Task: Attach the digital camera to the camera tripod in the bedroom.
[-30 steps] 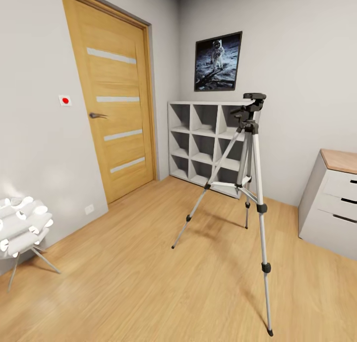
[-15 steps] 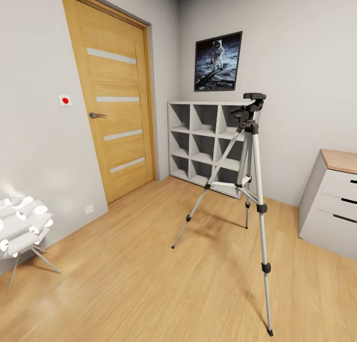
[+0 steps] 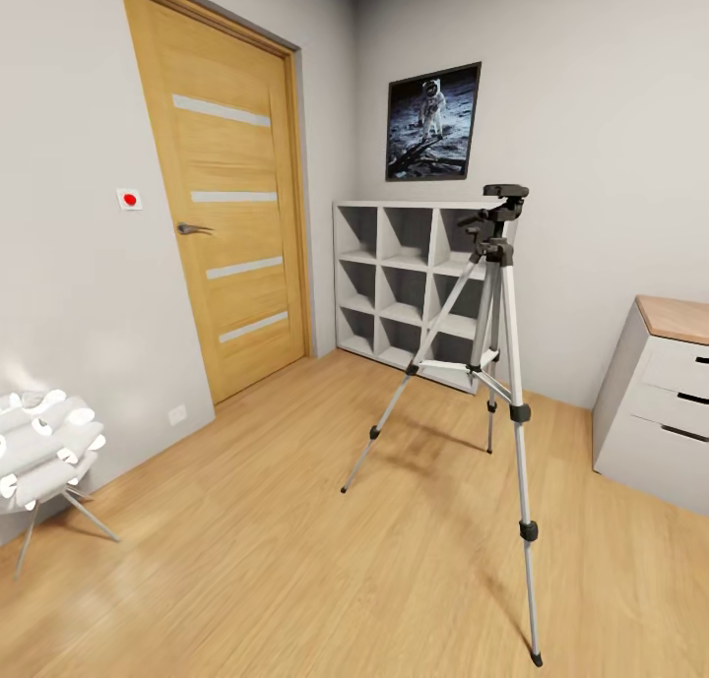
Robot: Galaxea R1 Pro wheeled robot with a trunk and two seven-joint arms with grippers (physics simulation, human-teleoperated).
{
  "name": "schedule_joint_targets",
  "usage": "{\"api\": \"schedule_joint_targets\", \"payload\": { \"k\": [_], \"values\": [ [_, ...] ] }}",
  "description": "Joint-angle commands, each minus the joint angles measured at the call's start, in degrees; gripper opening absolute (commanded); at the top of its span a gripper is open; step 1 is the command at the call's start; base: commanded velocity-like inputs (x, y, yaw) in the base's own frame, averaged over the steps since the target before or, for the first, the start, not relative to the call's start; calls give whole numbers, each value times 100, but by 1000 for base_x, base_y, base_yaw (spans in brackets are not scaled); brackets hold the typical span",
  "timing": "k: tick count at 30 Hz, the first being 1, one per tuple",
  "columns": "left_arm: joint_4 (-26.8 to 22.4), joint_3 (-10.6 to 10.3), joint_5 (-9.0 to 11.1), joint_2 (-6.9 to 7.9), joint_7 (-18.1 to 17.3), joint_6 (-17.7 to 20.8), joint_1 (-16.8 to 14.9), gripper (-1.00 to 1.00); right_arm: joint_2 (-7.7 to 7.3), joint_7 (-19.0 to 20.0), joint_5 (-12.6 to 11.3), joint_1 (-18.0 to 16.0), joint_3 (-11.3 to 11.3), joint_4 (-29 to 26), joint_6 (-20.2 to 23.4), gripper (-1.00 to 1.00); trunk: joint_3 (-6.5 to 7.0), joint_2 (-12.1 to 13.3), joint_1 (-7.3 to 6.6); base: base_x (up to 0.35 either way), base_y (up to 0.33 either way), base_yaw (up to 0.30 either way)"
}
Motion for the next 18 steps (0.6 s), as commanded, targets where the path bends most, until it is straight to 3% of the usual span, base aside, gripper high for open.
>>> {"api": "schedule_joint_targets", "payload": {
  "k": [1,7,8,11,14,18],
  "values": [
    [1,-15,-4,10,-7,-16,1,100,0,-16,0,-2,2,21,-15,100,-5,-2,-1,0,0,0],
    [-291,-4,-8,5,-11,-182,-30,100,0,-12,5,-1,8,408,-699,100,-5,-2,-1,0,0,0],
    [-766,-4,-6,23,-11,26,-58,100,0,-12,5,-3,9,498,-860,100,-5,-2,-1,0,0,0],
    [-1167,-4,-7,46,-17,677,-155,100,0,-12,5,-4,9,542,-936,100,-5,-2,-1,0,0,0],
    [-1263,-4,-10,53,-40,1037,-286,100,0,-12,5,-4,10,552,-956,100,-5,-2,-1,0,0,0],
    [-1202,-9,-13,97,-426,1335,-724,100,0,-12,5,-3,11,560,-973,100,-5,-2,-1,0,0,0]
  ]
}}
